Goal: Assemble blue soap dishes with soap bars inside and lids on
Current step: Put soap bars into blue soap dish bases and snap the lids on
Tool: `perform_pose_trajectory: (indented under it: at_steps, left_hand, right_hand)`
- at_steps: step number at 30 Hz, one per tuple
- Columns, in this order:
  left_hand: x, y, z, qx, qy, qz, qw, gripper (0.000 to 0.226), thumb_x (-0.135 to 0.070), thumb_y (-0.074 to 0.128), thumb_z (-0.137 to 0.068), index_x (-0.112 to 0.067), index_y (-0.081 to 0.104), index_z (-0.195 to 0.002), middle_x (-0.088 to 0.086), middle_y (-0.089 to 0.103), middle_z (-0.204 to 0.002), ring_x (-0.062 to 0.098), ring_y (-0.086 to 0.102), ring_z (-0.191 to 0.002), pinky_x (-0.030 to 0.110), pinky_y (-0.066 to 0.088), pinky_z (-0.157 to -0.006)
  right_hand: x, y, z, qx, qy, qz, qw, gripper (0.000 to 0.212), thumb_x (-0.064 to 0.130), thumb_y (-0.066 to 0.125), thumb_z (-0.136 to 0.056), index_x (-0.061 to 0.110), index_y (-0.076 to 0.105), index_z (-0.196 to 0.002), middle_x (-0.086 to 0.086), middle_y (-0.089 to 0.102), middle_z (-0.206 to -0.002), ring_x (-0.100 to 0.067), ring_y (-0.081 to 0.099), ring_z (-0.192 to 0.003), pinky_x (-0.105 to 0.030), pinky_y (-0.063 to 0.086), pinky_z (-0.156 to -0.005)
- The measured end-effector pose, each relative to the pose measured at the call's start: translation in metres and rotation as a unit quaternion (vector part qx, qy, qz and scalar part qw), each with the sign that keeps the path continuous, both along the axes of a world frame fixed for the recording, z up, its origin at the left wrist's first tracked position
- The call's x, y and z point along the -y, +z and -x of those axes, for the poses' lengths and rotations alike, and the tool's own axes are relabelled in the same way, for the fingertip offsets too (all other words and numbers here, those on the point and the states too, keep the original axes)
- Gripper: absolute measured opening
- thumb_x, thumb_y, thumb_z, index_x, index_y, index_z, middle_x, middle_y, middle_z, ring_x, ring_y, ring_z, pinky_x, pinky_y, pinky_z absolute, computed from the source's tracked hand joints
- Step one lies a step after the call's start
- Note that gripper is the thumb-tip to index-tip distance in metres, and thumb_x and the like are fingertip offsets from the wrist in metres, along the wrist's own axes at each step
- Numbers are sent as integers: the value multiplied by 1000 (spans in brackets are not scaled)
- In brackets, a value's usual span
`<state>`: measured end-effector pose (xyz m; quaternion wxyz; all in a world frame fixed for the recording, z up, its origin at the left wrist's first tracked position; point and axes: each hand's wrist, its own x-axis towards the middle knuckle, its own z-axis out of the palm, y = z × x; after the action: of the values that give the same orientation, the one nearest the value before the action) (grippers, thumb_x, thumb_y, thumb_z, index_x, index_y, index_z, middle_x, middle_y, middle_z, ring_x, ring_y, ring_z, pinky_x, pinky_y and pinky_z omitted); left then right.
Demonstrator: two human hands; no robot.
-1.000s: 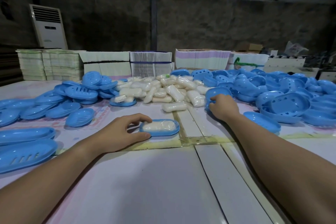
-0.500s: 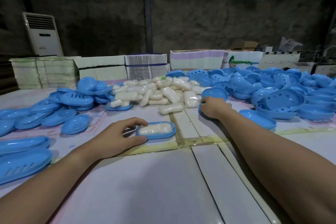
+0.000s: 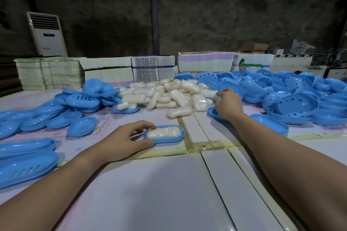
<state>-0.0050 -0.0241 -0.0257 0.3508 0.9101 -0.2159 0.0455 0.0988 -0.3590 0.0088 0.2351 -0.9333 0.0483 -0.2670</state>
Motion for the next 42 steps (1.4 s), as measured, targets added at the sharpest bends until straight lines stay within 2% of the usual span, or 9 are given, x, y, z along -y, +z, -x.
perform_pose_trajectory:
  at_steps: [5, 9, 13, 16, 18, 22, 27, 32, 42]
  left_hand:
    - [-1, -1, -1, 4, -4, 1, 1000, 33, -46, 73, -87, -53, 60, -117, -25, 60, -128, -1, 55, -121, 11, 43, -98]
    - [-2, -2, -2, 6, -5, 3, 1000, 33, -47, 74, -86, -57, 60, -115, -26, 60, -127, -2, 55, -120, 13, 45, -99]
    - [0, -3, 0, 14, -4, 18, 1000, 33, -43, 76, -86, -60, 61, -109, -37, 60, -118, -11, 54, -116, 1, 40, -91]
    - [2, -5, -1, 20, 6, 21, 1000, 35, -40, 77, -85, -51, 59, -113, -34, 62, -118, -9, 54, -117, 8, 43, -99]
    - [3, -5, -2, 3, 21, 38, 999, 50, -39, 80, -83, -45, 50, -123, -26, 61, -124, -6, 54, -119, 15, 45, -102]
    - [2, -3, -2, -16, 29, 38, 999, 72, -43, 81, -80, -47, 34, -134, -27, 57, -124, -11, 52, -117, 0, 41, -87]
    - [1, -6, -3, -16, 25, 17, 999, 80, -49, 81, -78, -52, 29, -138, -20, 56, -128, 0, 52, -124, 9, 39, -97]
    - [2, -5, -3, -7, 26, 10, 1000, 71, -52, 77, -81, -55, 32, -136, -13, 56, -134, 1, 51, -125, 16, 44, -101]
    - [3, -4, 1, -2, 28, 5, 1000, 69, -42, 74, -88, -47, 32, -143, -5, 54, -138, 9, 51, -128, 29, 43, -111]
  right_hand:
    - [-28, 13, 20, 99, 73, -63, 990, 26, 21, 69, -89, 23, 69, -115, -4, 56, -120, -23, 57, -102, -36, 44, -89]
    - [-57, 19, 44, 58, 215, -155, 962, 27, 16, 72, -85, 32, 52, -92, 1, 57, -94, -19, 56, -72, -38, 49, -64]
    - [-74, 26, 65, -68, 398, -324, 856, 37, 5, 69, -85, 32, 54, -105, -11, 60, -90, -17, 59, -62, -37, 59, -69]
    - [-79, 28, 74, -177, 489, -438, 733, 51, -4, 69, -83, 25, 57, -123, -17, 61, -88, -23, 59, -64, -33, 57, -65]
    - [-81, 25, 77, -243, 510, -424, 708, 61, -6, 68, -83, 27, 54, -132, -16, 60, -81, -25, 59, -65, -33, 56, -64]
    - [-79, 21, 79, -313, 471, -321, 760, 63, 6, 68, -88, 27, 42, -142, -5, 51, -62, -19, 47, -56, -30, 41, -53]
    - [-76, 26, 79, -316, 408, -63, 854, 65, 53, 68, -84, 45, 39, -141, 9, 48, -53, -12, 43, -45, -25, 36, -49]
    - [-71, 27, 74, -250, 367, 71, 893, 71, 76, 62, -72, 57, 41, -137, 24, 53, -107, 0, 55, -90, -27, 46, -82]
    - [-74, 12, 67, -207, 406, 36, 889, 56, 40, 80, -74, 45, 57, -124, 9, 56, -110, -7, 56, -94, -23, 45, -82]
